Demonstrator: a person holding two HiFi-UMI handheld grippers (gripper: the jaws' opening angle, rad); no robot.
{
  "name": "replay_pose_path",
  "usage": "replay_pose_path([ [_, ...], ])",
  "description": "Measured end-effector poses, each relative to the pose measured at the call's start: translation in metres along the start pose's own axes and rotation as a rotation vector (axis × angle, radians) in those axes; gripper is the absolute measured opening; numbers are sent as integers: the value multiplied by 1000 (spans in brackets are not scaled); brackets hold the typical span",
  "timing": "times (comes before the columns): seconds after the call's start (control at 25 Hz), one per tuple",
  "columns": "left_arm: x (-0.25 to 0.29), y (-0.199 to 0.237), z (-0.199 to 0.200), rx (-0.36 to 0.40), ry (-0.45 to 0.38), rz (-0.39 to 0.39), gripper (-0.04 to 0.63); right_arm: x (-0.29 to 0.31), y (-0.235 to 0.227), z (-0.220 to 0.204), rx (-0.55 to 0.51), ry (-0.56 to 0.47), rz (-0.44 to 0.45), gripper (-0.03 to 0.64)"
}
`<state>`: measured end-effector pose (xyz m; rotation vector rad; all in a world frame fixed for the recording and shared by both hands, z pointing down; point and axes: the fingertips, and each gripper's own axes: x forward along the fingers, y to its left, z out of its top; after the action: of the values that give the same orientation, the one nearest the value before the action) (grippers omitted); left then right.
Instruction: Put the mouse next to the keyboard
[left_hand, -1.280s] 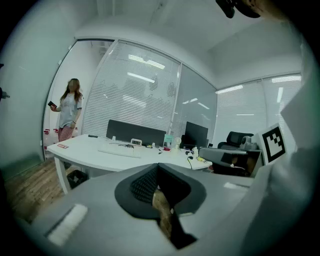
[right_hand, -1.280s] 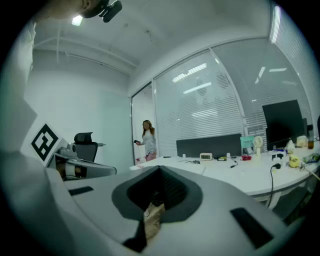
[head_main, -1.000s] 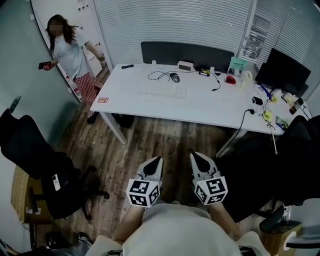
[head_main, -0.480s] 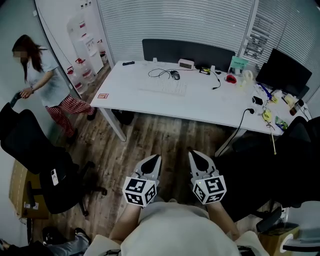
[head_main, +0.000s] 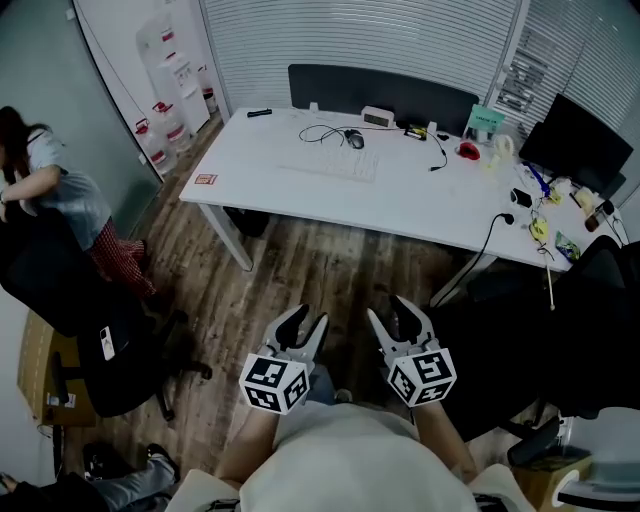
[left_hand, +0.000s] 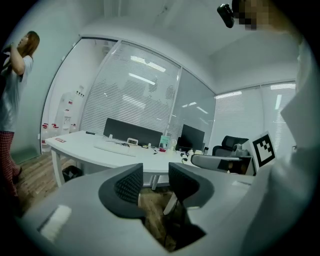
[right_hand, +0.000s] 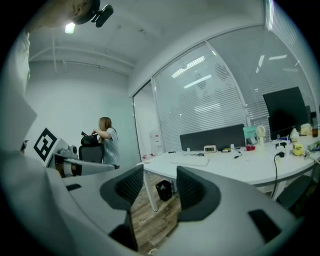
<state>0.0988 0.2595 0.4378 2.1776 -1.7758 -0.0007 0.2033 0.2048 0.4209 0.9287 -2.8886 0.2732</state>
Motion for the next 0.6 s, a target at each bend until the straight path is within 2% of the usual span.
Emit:
replay_pose_path([
  [0.32,27,24,8,7,-6,10,232,33,-15,0,12,9,26,312],
  [0.6,75,69,27,12,3,3,253,95,-40,17,15,3,22,337],
])
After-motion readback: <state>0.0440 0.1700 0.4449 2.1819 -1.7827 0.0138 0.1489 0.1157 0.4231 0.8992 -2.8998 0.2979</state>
